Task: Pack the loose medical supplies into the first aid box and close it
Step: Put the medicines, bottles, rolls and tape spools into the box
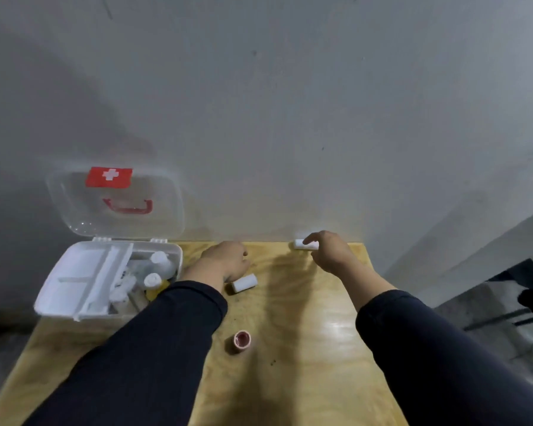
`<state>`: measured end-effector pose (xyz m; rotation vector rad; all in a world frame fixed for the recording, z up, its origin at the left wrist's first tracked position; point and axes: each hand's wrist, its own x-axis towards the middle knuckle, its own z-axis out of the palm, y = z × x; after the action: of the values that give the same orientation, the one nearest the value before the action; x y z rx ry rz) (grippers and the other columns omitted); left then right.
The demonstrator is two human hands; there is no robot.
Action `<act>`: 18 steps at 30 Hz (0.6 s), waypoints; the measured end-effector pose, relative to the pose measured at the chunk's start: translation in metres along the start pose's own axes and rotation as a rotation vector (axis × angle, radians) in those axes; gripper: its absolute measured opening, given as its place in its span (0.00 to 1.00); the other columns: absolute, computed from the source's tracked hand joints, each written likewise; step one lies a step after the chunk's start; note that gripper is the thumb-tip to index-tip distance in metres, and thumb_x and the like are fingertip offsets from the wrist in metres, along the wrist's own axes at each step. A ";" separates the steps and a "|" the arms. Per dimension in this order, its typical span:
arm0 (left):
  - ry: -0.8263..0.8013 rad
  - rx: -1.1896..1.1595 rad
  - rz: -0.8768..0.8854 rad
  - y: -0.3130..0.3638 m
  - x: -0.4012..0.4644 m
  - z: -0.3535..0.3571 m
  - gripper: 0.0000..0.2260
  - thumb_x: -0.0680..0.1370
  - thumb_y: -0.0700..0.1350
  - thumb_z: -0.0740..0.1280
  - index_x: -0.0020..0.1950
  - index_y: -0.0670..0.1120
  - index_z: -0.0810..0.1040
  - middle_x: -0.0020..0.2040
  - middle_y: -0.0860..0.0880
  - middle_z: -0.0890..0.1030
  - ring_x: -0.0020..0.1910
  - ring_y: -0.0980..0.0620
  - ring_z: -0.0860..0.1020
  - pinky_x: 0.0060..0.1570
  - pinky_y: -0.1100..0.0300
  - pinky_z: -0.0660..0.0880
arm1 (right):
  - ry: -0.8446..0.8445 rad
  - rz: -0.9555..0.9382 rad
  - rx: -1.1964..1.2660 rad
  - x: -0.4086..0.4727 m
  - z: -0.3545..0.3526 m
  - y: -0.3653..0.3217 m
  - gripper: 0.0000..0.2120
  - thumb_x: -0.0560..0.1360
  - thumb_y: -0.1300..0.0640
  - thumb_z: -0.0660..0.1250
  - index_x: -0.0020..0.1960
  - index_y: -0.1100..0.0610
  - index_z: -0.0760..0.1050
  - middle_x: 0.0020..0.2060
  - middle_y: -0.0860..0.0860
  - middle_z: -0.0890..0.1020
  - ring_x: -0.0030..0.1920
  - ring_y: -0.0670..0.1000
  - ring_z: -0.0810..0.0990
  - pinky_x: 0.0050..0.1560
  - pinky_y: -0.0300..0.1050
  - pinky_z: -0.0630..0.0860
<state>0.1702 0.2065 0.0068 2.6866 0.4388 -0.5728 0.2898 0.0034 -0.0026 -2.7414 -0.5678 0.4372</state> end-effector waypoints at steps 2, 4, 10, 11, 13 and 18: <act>-0.007 -0.032 -0.047 0.000 0.004 0.009 0.14 0.81 0.54 0.55 0.52 0.48 0.77 0.57 0.47 0.80 0.47 0.46 0.76 0.41 0.57 0.69 | -0.021 -0.054 -0.023 0.016 0.003 0.009 0.23 0.71 0.70 0.57 0.58 0.51 0.78 0.60 0.53 0.77 0.57 0.55 0.78 0.49 0.46 0.78; -0.012 -0.056 -0.092 -0.001 0.005 0.015 0.14 0.81 0.54 0.56 0.50 0.47 0.76 0.54 0.47 0.80 0.47 0.46 0.76 0.42 0.56 0.72 | -0.037 -0.097 -0.045 0.028 0.007 0.016 0.22 0.71 0.69 0.59 0.57 0.50 0.78 0.59 0.52 0.78 0.57 0.55 0.78 0.51 0.48 0.79; -0.037 -0.102 -0.208 -0.006 0.002 0.025 0.18 0.81 0.51 0.56 0.69 0.51 0.73 0.67 0.48 0.75 0.59 0.45 0.76 0.59 0.51 0.75 | -0.101 -0.152 -0.078 0.042 0.025 0.019 0.16 0.73 0.62 0.62 0.52 0.44 0.81 0.57 0.51 0.78 0.56 0.56 0.79 0.53 0.44 0.74; -0.039 -0.111 -0.226 -0.006 0.002 0.027 0.17 0.81 0.50 0.56 0.67 0.49 0.75 0.65 0.47 0.77 0.57 0.45 0.77 0.58 0.51 0.76 | -0.118 -0.164 -0.069 0.042 0.028 0.018 0.15 0.73 0.61 0.63 0.52 0.44 0.81 0.57 0.51 0.78 0.56 0.56 0.79 0.53 0.44 0.74; -0.051 -0.121 -0.244 -0.004 0.001 0.030 0.16 0.81 0.48 0.56 0.66 0.47 0.75 0.63 0.46 0.77 0.57 0.44 0.77 0.58 0.50 0.76 | -0.146 -0.203 -0.029 0.038 0.034 0.011 0.13 0.73 0.60 0.65 0.52 0.47 0.82 0.57 0.52 0.79 0.57 0.56 0.79 0.54 0.45 0.74; -0.037 -0.137 -0.240 -0.002 -0.007 0.029 0.18 0.81 0.47 0.56 0.70 0.49 0.72 0.66 0.48 0.75 0.58 0.44 0.77 0.58 0.49 0.76 | -0.222 -0.363 0.041 0.020 0.046 -0.025 0.14 0.71 0.49 0.70 0.56 0.50 0.81 0.57 0.52 0.80 0.58 0.54 0.78 0.56 0.45 0.74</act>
<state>0.1536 0.1954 -0.0154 2.5063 0.7680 -0.6336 0.2827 0.0444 -0.0396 -2.4901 -1.0758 0.6535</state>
